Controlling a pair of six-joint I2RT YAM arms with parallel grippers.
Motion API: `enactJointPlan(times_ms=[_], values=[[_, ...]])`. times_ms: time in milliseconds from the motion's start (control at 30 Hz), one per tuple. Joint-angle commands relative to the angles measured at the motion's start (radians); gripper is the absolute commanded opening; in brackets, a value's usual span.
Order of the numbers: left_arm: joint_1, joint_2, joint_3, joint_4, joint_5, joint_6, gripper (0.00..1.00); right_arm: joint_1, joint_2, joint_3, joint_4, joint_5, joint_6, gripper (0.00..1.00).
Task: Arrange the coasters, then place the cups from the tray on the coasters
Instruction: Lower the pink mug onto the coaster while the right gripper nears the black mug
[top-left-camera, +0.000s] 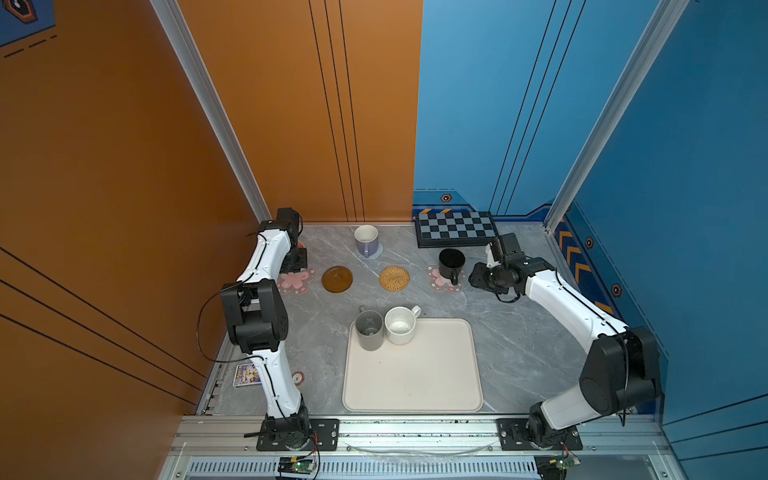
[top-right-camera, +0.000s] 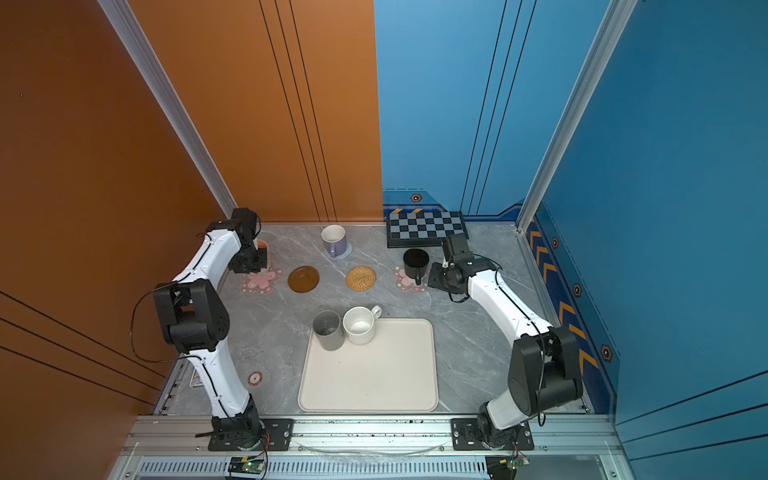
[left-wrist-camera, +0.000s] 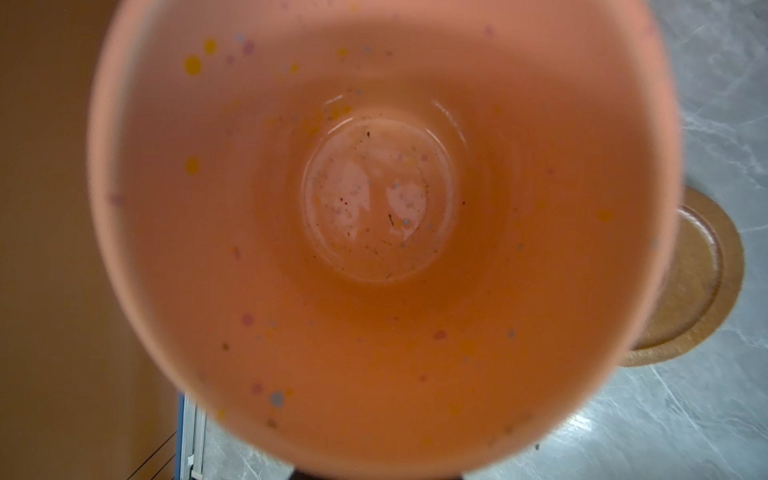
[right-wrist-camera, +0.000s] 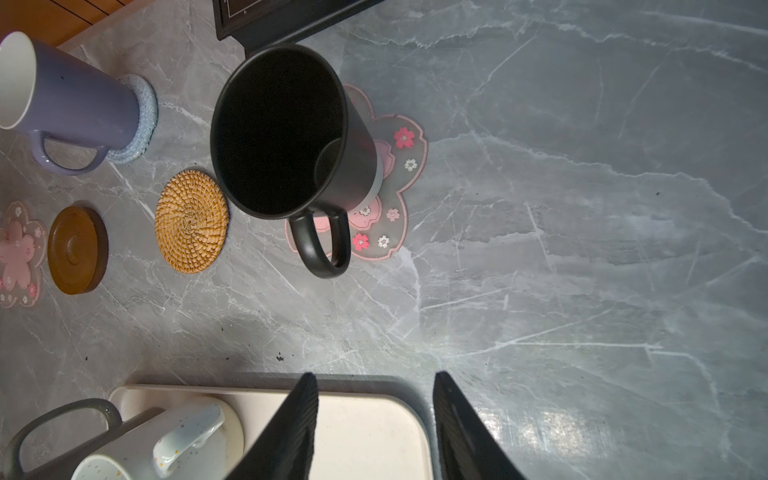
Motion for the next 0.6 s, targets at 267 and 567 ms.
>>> enactJointPlan(times_ms=[267, 567], values=[[0.064, -0.030, -0.121, 0.152, 0.118, 0.037, 0.00, 0.064, 0.103, 0.106, 0.015, 0.044, 0.011, 0.48], [0.071, -0.057, -0.171, 0.196, 0.115, 0.048, 0.00, 0.086, 0.104, 0.121, 0.014, 0.065, 0.015, 0.48]])
